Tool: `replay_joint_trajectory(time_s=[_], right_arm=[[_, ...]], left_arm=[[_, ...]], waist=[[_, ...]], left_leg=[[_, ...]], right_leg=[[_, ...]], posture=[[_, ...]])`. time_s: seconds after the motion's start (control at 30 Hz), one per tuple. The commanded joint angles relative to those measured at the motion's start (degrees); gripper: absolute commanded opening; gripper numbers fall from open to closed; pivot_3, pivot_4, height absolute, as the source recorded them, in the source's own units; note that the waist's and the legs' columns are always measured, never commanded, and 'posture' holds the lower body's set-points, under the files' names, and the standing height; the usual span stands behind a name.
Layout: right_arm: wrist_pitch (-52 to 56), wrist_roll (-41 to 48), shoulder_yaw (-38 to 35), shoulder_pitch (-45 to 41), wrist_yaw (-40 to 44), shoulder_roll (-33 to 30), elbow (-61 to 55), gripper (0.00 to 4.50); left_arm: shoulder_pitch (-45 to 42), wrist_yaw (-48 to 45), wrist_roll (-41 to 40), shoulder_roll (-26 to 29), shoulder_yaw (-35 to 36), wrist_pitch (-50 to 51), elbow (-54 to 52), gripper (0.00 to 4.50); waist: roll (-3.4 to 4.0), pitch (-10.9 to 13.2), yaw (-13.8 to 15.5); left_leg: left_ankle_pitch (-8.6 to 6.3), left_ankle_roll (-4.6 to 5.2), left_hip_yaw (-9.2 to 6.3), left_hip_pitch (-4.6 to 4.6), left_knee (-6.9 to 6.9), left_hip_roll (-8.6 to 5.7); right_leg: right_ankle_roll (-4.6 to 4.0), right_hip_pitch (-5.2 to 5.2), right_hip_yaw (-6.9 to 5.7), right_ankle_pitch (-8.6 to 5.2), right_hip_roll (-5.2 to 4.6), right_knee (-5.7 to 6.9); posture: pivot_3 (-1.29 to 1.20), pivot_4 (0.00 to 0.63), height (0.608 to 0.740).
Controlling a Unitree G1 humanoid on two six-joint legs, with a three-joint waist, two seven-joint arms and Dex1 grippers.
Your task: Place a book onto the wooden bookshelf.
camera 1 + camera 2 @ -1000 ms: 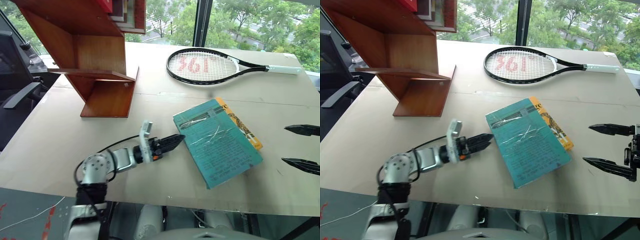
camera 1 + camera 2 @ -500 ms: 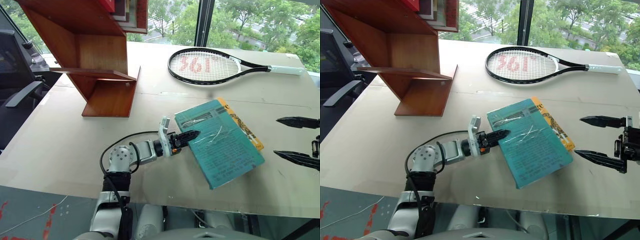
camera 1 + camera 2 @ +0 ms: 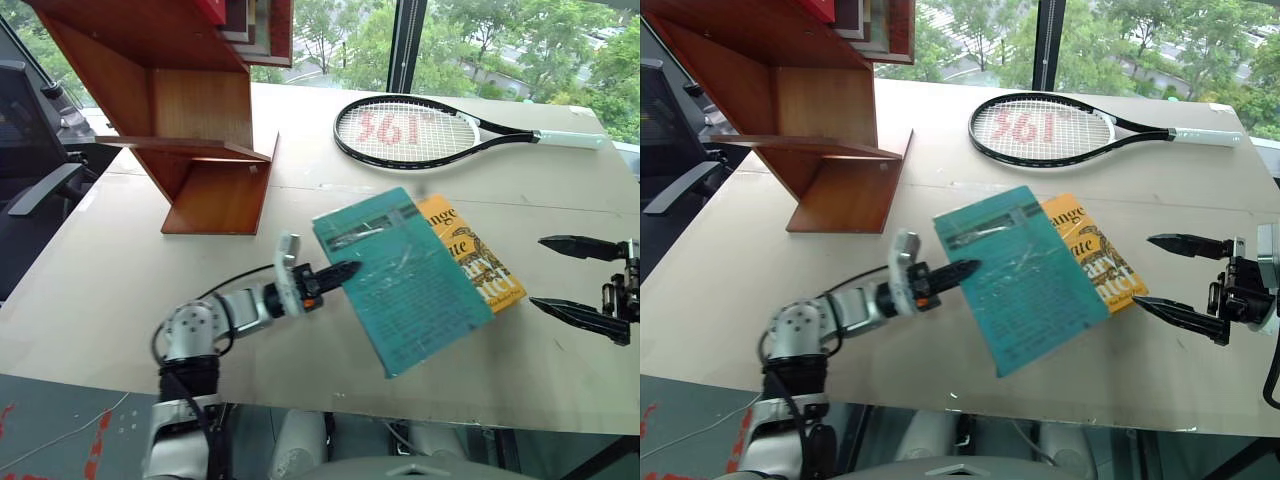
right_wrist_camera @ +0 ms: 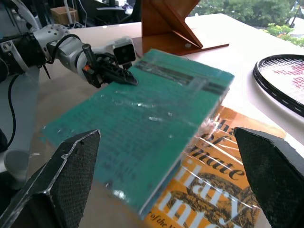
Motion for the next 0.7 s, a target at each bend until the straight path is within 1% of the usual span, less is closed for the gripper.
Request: replay_joint_trajectory(time_s=[0.03,0.1,0.17,0.27,0.37,0.5,0.53,0.6,0.63,0.7], right_arm=[[-1.1,2.1,-0.3,-2.4,-1.2,0.5,-0.1,4.5],[-1.3,2.1,0.3,-3.9,-1.6,0.8,0.5,4.5],[-1.2,2.7,1.0,-5.5,-2.2,1.3,1.0,4.5],[-1.6,2.8,2.4,-8.1,-2.3,1.7,2.3,4.5],[-2.0,2.9,3.6,-11.6,-3.0,2.3,4.1,4.5],[-1.7,3.6,4.5,-14.5,-3.0,2.6,5.8,4.5],[-1.9,3.2,4.8,-14.8,-2.7,2.5,6.5,4.5],[-2.3,2.8,5.3,-15.8,-2.4,2.5,7.7,4.5],[-2.5,2.7,5.4,-16.4,-2.2,2.5,8.3,4.5],[-3.0,2.5,5.8,-17.5,-2.1,2.5,9.4,4.5]], left_arm=[[-0.3,-3.8,-0.4,5.4,3.6,-1.7,-4.3,0.07],[-1.5,-6.2,3.9,9.7,3.7,-5.3,-6.8,0.07],[-3.0,-11.7,11.8,15.2,0.9,-12.1,-11.6,0.07],[-7.3,-17.0,18.8,20.1,-1.5,-19.7,-15.3,0.07],[-11.0,-23.8,32.2,26.4,-6.8,-33.2,-19.9,0.07],[-16.6,-27.2,45.7,30.7,-11.4,-47.4,-21.8,0.07],[-18.0,-27.9,50.6,31.7,-12.7,-53.2,-22.3,0.07],[-20.6,-28.4,58.1,33.1,-14.7,-61.6,-22.8,0.07],[-22.1,-28.0,61.1,33.3,-15.4,-64.8,-23.0,0.07],[-25.1,-26.3,66.0,33.6,-16.5,-67.3,-23.7,0.07]], waist=[[-0.02,0.0,0.1],[-0.01,0.0,0.2],[-0.13,0.1,0.3],[-0.11,0.1,0.4],[-0.08,0.1,0.2],[0.03,0.2,0.2],[0.03,0.2,0.2],[0.03,0.2,0.3],[0.04,0.2,0.3],[0.04,0.2,0.3]], left_leg=[[0.0,0.0,0.0,-0.01,0.0,0.01],[0.0,0.0,0.01,-0.01,0.0,0.02],[0.0,-0.01,-0.01,-0.02,0.0,0.0],[-0.01,-0.02,-0.02,-0.07,-0.02,-0.02],[-0.02,0.0,0.11,-0.07,-0.11,-0.05],[-0.03,0.02,0.2,-0.12,-0.3,-0.04],[-0.03,0.02,0.17,-0.18,-0.36,-0.03],[-0.02,0.01,0.21,-0.18,-0.4,-0.03],[-0.03,0.02,0.26,-0.19,-0.42,-0.04],[-0.05,0.05,0.3,-0.21,-0.43,-0.08]], right_leg=[[-0.01,0.0,0.0,0.0,0.0,-0.01],[-0.03,0.0,-0.01,-0.01,-0.03,-0.03],[-0.05,0.0,-0.05,-0.02,-0.1,-0.03],[-0.07,0.0,-0.13,-0.01,-0.19,-0.12],[-0.07,0.0,-0.08,0.0,-0.34,-0.28],[-0.06,-0.02,-0.06,0.01,-0.3,-0.54],[-0.06,-0.03,-0.11,0.01,-0.24,-0.67],[-0.05,-0.03,-0.13,0.01,-0.22,-0.71],[0.0,-0.03,-0.1,0.04,-0.19,-0.77],[0.17,-0.03,-0.09,0.13,-0.16,-0.81]], posture=[[0.0,0.15,0.74],[0.0,0.15,0.74],[0.0,0.15,0.74],[0.0,0.15,0.74],[0.0,0.15,0.74],[0.0,0.15,0.74],[0.0,0.15,0.74],[0.0,0.15,0.74],[0.0,0.15,0.74],[0.0,0.15,0.74]])
